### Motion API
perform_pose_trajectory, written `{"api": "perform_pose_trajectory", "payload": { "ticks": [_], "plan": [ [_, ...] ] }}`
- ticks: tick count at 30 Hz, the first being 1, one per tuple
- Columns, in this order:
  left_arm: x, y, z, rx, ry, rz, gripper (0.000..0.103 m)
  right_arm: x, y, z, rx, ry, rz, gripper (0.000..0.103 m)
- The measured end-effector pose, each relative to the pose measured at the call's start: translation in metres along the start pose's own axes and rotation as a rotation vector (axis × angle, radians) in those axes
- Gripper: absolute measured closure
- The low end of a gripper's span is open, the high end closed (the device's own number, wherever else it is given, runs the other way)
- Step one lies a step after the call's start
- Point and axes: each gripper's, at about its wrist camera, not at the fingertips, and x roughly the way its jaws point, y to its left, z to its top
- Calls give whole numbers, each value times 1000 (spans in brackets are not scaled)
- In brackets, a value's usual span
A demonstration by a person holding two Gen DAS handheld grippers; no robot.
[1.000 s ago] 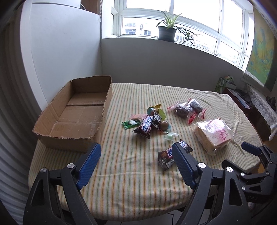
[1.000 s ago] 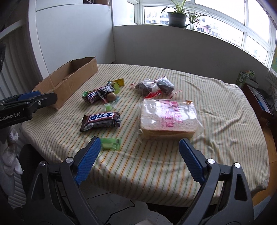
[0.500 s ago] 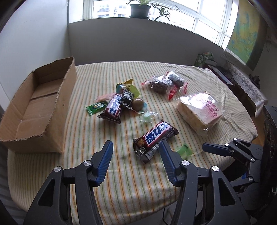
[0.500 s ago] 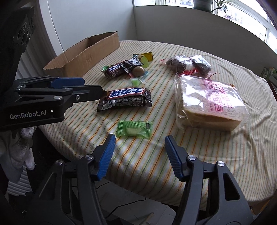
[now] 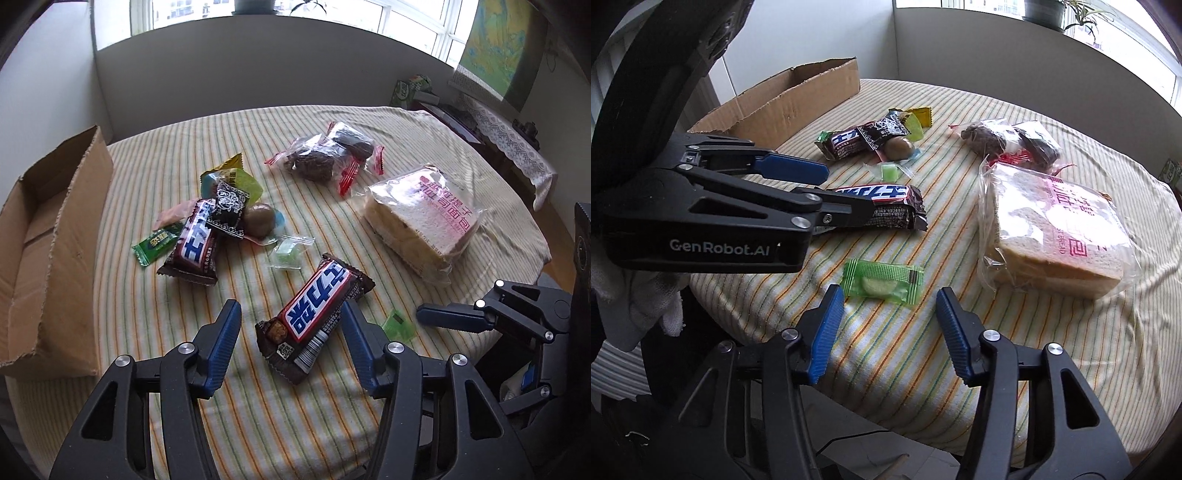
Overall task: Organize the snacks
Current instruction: 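Move left gripper to the blue-and-white chocolate bar while right gripper reaches the small green candy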
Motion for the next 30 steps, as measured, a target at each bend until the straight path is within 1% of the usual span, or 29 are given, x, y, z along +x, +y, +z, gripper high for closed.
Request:
{"api": "perform_pose_trajectory", "payload": {
  "ticks": [4, 8, 10, 11, 12, 15, 21, 28, 29, 30],
  "plan": [
    [3, -2, 1, 19, 14, -16, 48, 3, -1, 1, -16, 1, 2, 48],
    [7, 4, 4, -3, 26, -41, 48, 5, 1, 3, -36, 1, -3, 48],
    [8, 9, 5, -26, 23, -50, 51, 6, 0, 4, -36, 1, -1, 48],
    [8, 11, 6, -36, 21, -56, 55, 6, 1, 4, -37, 1, -4, 49],
    [8, 12, 6, -43, 18, -57, 56, 7, 0, 5, -37, 0, -9, 51],
    [7, 15, 5, -54, 17, -61, 57, 6, 0, 6, -29, 1, -4, 52],
    [7, 10, 4, -26, 25, -57, 57, 6, 4, 5, -38, -5, -15, 51],
    [12, 6, 14, -13, 26, -46, 57, 9, 5, 6, -52, -5, -15, 51],
    [13, 5, 15, -5, 27, -44, 57, 9, 4, 7, -52, -6, -18, 54],
    [13, 4, 15, 4, 27, -42, 57, 10, 3, 8, -50, -8, -23, 59]
  ]
}}
